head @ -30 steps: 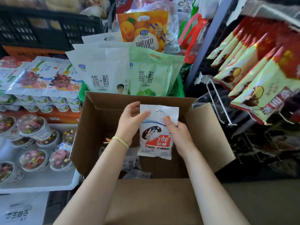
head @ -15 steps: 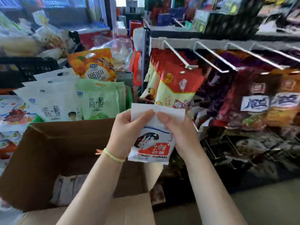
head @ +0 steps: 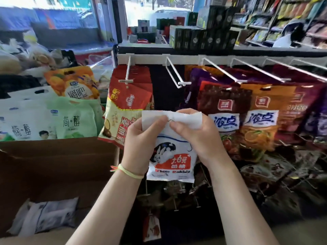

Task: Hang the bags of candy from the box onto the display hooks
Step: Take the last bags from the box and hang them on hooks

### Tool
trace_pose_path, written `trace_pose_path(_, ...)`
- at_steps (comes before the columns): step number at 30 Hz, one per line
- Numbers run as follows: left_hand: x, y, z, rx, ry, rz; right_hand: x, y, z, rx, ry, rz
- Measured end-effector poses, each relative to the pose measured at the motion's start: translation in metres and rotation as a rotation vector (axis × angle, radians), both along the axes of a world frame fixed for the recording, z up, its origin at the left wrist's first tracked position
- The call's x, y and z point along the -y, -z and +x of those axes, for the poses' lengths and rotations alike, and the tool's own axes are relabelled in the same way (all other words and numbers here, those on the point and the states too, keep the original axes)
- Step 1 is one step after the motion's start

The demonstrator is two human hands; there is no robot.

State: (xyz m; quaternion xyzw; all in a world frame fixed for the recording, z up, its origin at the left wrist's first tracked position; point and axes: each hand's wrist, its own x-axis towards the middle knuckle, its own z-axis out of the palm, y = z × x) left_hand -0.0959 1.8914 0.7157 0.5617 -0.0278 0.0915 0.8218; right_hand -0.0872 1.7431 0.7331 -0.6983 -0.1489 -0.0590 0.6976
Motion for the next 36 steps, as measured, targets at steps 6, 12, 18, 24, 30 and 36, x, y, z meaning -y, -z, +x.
trace_pose_path(6,0.025,-0.004,0.004,0.054,-0.099,0.063,0.024,0.000,0.011,0.029,-0.002,-0.018)
trace_pose_path(12,0.043,-0.008,0.013,0.115,-0.204,0.167,0.045,-0.004,0.024,0.043,-0.027,-0.074)
trace_pose_path(18,0.050,-0.007,0.033,0.066,-0.252,0.202,0.045,-0.003,0.043,-0.082,-0.042,0.080)
trace_pose_path(24,0.051,-0.021,0.054,0.150,-0.419,0.329,0.030,-0.013,0.061,0.003,0.017,0.162)
trace_pose_path(30,0.050,-0.026,0.072,0.203,-0.513,0.377,0.020,-0.020,0.074,0.063,0.064,0.158)
trace_pose_path(36,0.049,-0.024,0.082,0.174,-0.530,0.412,0.015,-0.019,0.083,0.030,0.093,0.167)
